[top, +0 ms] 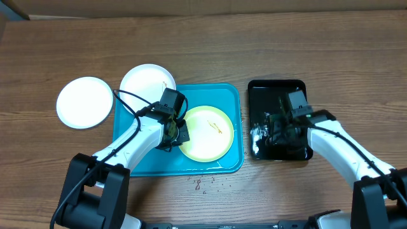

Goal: Clean dirty plates on tray and stack at the side
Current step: 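Grasp the sponge and dip it in the black tray's water with right gripper, then scrub the yellow plate with the sponge while left gripper holds it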

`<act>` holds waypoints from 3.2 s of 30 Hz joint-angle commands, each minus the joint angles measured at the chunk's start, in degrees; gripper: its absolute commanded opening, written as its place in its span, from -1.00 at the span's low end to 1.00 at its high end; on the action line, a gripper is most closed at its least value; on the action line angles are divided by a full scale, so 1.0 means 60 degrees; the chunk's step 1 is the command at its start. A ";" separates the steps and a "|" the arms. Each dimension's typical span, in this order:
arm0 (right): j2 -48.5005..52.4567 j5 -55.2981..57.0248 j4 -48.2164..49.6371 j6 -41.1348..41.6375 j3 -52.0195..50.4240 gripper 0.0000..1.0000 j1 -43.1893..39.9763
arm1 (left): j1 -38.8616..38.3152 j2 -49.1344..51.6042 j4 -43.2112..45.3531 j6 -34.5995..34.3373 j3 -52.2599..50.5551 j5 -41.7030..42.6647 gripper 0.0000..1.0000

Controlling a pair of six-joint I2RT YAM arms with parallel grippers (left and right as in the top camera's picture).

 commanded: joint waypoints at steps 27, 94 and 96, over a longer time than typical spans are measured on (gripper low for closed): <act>0.0863 -0.0229 0.1519 -0.0197 -0.0645 -0.83 -0.0033 | -0.0036 0.0051 -0.0062 -0.0149 -0.0047 -0.0178 -0.92; 0.2590 0.0514 0.1880 -0.1530 0.2353 -0.63 0.4215 | -0.0036 0.0051 0.0025 -0.0149 -0.0047 -0.0182 -0.92; 0.2590 0.0506 0.1891 -0.1530 0.2353 -0.21 0.4215 | -0.0036 0.0051 0.0029 -0.0149 -0.0047 -0.0182 -0.91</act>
